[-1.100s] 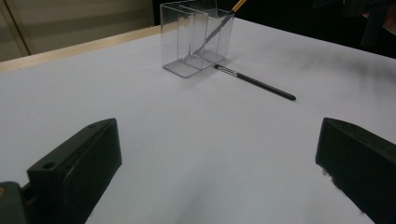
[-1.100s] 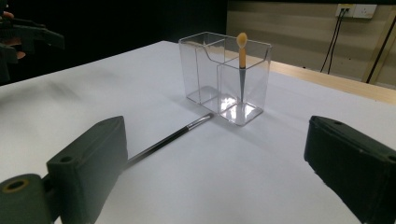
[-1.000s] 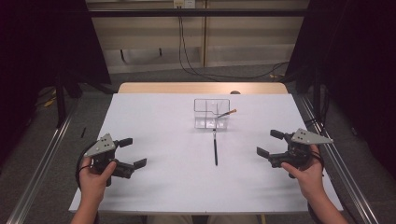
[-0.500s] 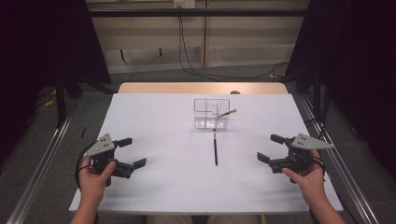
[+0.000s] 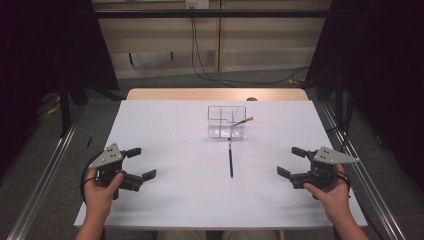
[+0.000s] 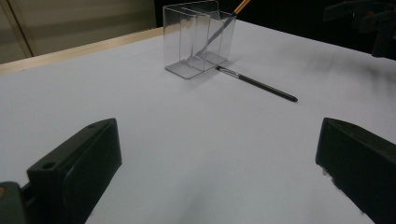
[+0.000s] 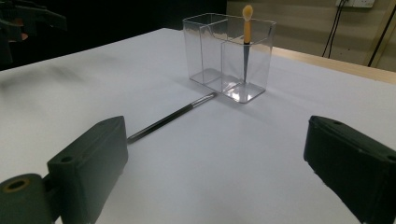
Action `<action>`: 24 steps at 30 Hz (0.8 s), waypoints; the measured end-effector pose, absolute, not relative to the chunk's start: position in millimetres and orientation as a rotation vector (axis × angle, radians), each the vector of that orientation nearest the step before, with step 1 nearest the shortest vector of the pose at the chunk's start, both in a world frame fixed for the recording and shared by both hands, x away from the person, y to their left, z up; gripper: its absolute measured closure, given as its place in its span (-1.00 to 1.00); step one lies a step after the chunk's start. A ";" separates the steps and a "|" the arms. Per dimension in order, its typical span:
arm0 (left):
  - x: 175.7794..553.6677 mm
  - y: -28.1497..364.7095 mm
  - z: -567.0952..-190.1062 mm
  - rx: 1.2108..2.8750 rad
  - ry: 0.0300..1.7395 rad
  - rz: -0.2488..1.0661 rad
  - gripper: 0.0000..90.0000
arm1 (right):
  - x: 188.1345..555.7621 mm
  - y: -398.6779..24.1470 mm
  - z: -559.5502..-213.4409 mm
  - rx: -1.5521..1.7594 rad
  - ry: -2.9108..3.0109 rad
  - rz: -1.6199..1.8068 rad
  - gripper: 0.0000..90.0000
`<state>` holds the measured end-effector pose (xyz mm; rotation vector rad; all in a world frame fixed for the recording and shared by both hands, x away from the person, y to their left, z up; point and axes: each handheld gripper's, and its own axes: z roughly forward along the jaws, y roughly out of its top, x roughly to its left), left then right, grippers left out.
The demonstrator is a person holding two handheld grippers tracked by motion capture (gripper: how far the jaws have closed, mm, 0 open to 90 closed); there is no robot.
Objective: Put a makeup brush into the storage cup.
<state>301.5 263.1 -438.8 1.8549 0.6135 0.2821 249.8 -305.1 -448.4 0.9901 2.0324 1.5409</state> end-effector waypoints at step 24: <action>300.9 262.4 -438.3 1.853 0.608 0.285 -0.99 | 266.0 -283.7 -439.6 0.952 2.046 1.551 -0.86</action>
